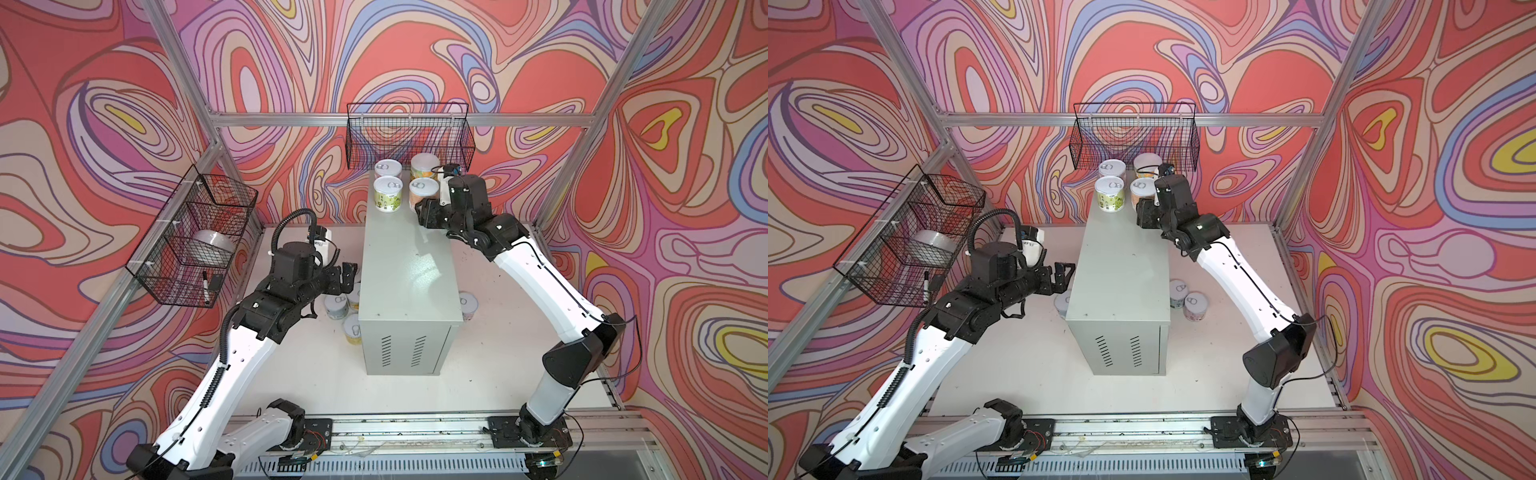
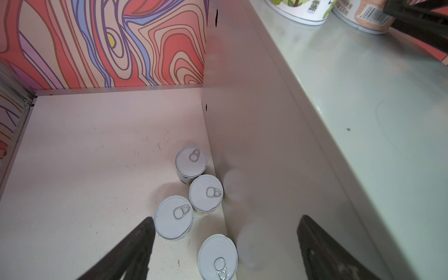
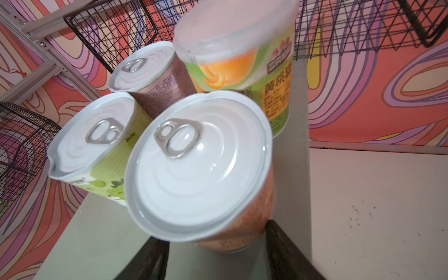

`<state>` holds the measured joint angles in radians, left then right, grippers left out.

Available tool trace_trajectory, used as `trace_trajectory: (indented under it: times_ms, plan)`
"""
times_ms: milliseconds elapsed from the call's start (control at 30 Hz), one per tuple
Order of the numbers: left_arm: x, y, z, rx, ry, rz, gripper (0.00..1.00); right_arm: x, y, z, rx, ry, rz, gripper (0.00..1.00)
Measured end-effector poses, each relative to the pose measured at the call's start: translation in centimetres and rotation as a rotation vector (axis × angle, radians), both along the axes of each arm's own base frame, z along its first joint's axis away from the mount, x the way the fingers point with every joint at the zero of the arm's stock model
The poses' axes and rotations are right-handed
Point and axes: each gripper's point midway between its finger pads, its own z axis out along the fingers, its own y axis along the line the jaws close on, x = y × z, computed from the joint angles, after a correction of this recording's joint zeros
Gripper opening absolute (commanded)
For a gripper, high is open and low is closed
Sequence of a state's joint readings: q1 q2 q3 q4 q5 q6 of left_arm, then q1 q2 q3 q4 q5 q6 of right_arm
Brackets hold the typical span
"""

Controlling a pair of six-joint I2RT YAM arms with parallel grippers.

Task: Place and organize the canned foods onto the counter
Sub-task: 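Regrasp the orange can with the right gripper and slide it toward the other cans, then draw the open right gripper back while lowering the left gripper toward floor cans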

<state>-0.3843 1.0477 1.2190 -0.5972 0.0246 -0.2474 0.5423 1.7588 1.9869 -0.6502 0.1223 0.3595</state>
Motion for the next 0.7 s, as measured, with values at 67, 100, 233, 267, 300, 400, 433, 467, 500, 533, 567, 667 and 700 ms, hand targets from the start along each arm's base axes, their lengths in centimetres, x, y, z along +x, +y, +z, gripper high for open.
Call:
trace_trajectory:
  times_ms: [67, 100, 233, 267, 300, 400, 433, 467, 500, 533, 567, 667, 700]
  plan:
    - [0.0, 0.0, 0.0, 0.0, -0.001, 0.0, 0.93, 0.2, 0.1, -0.2, -0.002, 0.003, 0.0, 0.64]
    - [0.0, 0.0, 0.0, 0.0, 0.0, 0.0, 0.94, 0.3, 0.1, -0.2, -0.003, 0.002, 0.0, 0.64]
    - [0.1, 0.2, -0.2, -0.001, 0.004, 0.008, 0.94, 0.3, 0.1, -0.2, -0.004, 0.001, 0.0, 0.65]
    - [0.1, 0.2, -0.3, -0.001, 0.006, 0.01, 0.94, 0.3, 0.1, -0.2, -0.004, 0.001, 0.0, 0.65]
    - [0.1, 0.2, -0.4, -0.002, 0.009, 0.012, 0.94, 0.2, 0.1, -0.2, -0.005, 0.002, 0.0, 0.65]
    - [0.1, 0.3, -1.2, -0.002, 0.025, 0.02, 0.95, -0.4, -0.4, 0.0, -0.007, 0.004, -0.002, 0.65]
    - [0.0, 0.3, -1.5, -0.001, 0.031, 0.022, 0.95, -1.0, -0.7, 0.3, -0.007, 0.004, -0.004, 0.66]
    - [-0.1, 0.4, -1.8, -0.001, 0.036, 0.026, 0.95, -1.5, -1.1, 0.5, -0.007, 0.002, -0.005, 0.66]
    - [-0.2, 0.5, -2.1, -0.001, 0.041, 0.031, 0.96, -2.2, -1.6, 1.1, -0.004, -0.005, -0.008, 0.68]
    - [-0.4, 0.7, -2.4, 0.001, 0.045, 0.036, 0.96, -3.1, -2.2, 1.8, 0.0, -0.016, -0.012, 0.69]
    - [-0.5, 0.8, -2.5, 0.002, 0.045, 0.042, 0.96, -4.1, -2.9, 2.6, 0.004, -0.028, -0.018, 0.7]
    - [-1.1, 1.3, -2.8, -0.003, 0.043, 0.056, 0.96, -6.9, -5.3, 5.4, 0.014, -0.077, -0.044, 0.75]
    - [-1.3, 1.4, -3.0, -0.004, 0.042, 0.06, 0.96, -7.7, -6.0, 6.2, 0.018, -0.095, -0.057, 0.76]
